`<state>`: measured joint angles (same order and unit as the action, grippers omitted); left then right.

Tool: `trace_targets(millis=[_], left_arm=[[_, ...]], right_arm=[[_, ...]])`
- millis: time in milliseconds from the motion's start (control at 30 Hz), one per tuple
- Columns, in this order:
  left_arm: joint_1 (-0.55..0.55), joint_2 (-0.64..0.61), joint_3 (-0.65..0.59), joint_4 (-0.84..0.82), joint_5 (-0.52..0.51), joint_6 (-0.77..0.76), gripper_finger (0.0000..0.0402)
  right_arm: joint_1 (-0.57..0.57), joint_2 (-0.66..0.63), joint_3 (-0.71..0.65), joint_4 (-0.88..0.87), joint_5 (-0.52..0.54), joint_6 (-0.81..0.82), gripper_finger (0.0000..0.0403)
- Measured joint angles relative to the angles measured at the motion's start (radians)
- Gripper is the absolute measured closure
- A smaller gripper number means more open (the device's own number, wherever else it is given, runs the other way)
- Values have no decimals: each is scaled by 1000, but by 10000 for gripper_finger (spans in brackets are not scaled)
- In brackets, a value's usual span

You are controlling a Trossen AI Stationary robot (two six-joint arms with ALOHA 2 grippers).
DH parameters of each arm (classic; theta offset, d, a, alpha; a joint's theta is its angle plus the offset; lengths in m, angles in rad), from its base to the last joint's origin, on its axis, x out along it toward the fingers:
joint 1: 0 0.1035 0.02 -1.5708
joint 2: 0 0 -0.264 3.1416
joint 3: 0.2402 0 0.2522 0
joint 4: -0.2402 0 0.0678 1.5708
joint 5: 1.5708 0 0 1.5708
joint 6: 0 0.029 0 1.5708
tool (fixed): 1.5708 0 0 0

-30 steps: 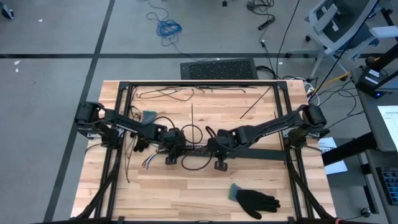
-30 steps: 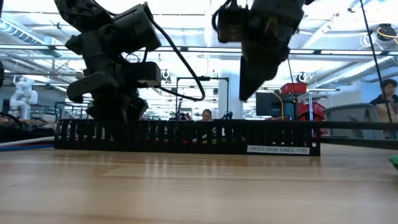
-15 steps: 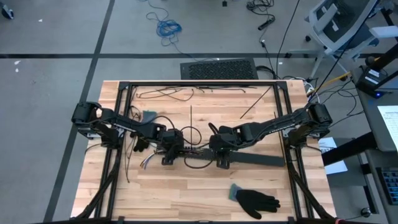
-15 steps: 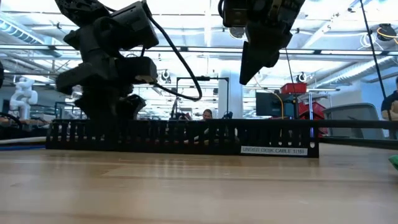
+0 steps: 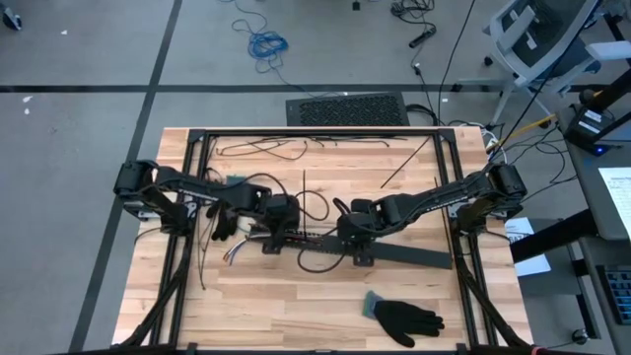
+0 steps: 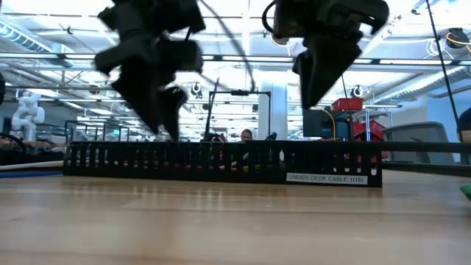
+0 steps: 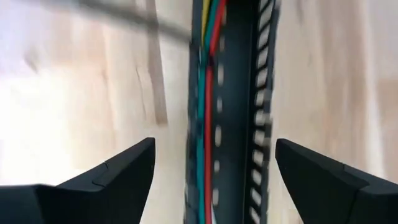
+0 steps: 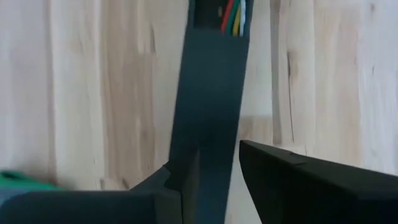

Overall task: Ziptie cables
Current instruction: Close the cable duct with the cable duct cover

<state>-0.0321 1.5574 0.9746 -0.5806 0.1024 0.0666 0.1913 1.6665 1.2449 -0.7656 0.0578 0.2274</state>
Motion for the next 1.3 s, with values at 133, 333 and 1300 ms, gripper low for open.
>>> trace_targets(millis=[133, 333, 1300], left_arm=[[0, -7, 84, 14, 0, 21, 76], [-1, -8, 126, 211, 4, 102, 76], [77, 61, 147, 283, 242, 288, 77]], right_arm=[[0, -2, 0, -68, 0, -4, 296], [0, -31, 0, -163, 2, 27, 296], [0, -594, 1, -662, 337, 494, 296]])
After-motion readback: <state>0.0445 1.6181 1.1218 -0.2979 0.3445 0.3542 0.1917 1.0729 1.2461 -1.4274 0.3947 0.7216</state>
